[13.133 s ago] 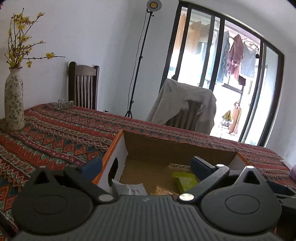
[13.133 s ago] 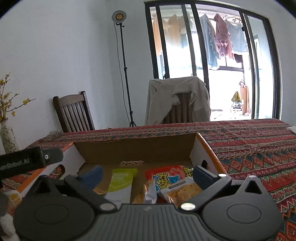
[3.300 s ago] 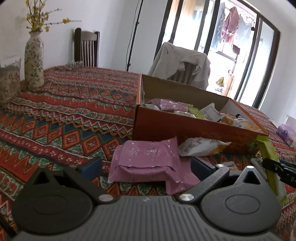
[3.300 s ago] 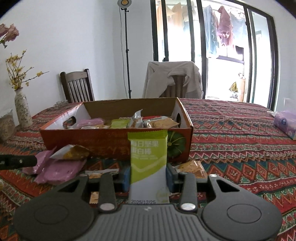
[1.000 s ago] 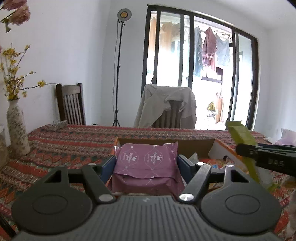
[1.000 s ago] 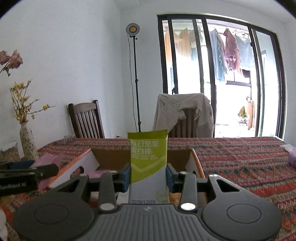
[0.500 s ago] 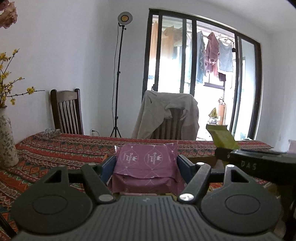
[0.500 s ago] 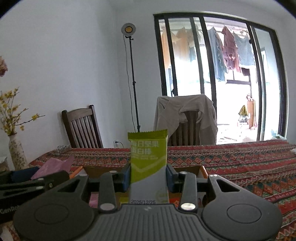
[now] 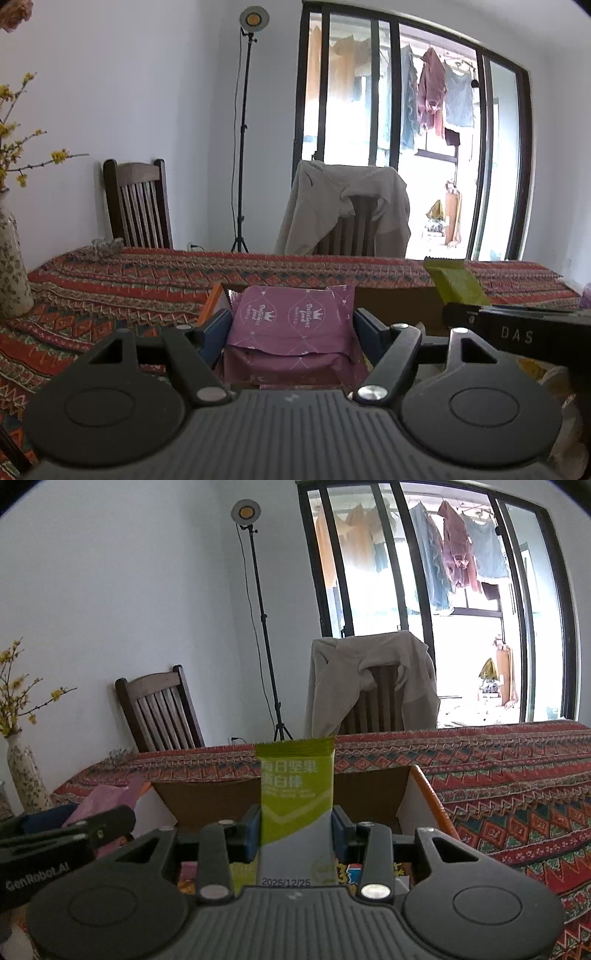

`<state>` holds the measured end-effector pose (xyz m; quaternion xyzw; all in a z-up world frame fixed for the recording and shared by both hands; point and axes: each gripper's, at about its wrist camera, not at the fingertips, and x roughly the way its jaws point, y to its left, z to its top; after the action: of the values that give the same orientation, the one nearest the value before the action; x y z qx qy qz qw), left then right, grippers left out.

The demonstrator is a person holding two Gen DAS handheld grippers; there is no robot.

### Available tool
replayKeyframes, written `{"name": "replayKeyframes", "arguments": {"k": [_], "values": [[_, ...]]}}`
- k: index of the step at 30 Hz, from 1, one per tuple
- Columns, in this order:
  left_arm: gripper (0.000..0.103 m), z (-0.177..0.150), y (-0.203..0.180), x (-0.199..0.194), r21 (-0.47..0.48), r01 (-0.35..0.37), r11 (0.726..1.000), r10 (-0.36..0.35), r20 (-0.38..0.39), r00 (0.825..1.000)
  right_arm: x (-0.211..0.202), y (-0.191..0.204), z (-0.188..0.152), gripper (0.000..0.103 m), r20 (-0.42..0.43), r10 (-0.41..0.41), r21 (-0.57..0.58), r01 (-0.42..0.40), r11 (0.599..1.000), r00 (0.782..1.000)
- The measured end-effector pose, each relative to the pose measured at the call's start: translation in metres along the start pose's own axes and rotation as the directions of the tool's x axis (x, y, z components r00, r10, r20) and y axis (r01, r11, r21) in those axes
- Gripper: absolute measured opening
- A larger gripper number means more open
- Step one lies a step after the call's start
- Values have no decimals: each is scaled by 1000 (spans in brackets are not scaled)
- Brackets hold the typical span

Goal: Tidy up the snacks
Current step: 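Carry the bar and pink packet over the box and open both grippers, then move both grippers back to the pile and grasp a cracker packet with the right gripper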

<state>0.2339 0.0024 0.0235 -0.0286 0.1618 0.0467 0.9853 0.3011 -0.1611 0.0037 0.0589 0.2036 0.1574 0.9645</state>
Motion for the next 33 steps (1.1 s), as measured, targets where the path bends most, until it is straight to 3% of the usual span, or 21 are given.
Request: {"name": "replayKeyframes", "arguments": {"k": [4,7,10,11,12,13,23,33], "values": [[74,-3,1,2,-1,7,1000,-7,-9,1000,4,-1,-4,40,-21,-8,2,8,1000,1000],[82,-4,4,-1,-19,3,1000,-3,4,1000,5,-4,-4,46,-25,-21,14,22,1000,999],[92,-3,7,-2,-34,-1,999,1,18,1000,2,-8,-3,73,-12,-29,32,29,999,1000],[103,-4,8,-3,-41,-7,999,8,20,1000,0,-9,-3,86,-6,-33,37,33,999,999],[103,-4,9,-3,-51,-16,999,17,23,1000,-1,-10,-3,97,-1,-33,43,33,999,999],[103,-5,10,-3,-56,-23,998,24,21,999,-1,-12,-4,101,3,-31,52,31,998,1000],[103,-2,15,1,-77,-23,997,22,-18,1000,-1,-15,-4,103,5,-46,62,45,997,999],[103,20,17,-27,-125,-7,992,4,-27,1000,-32,-8,18,103,64,-50,20,49,999,997]]}}
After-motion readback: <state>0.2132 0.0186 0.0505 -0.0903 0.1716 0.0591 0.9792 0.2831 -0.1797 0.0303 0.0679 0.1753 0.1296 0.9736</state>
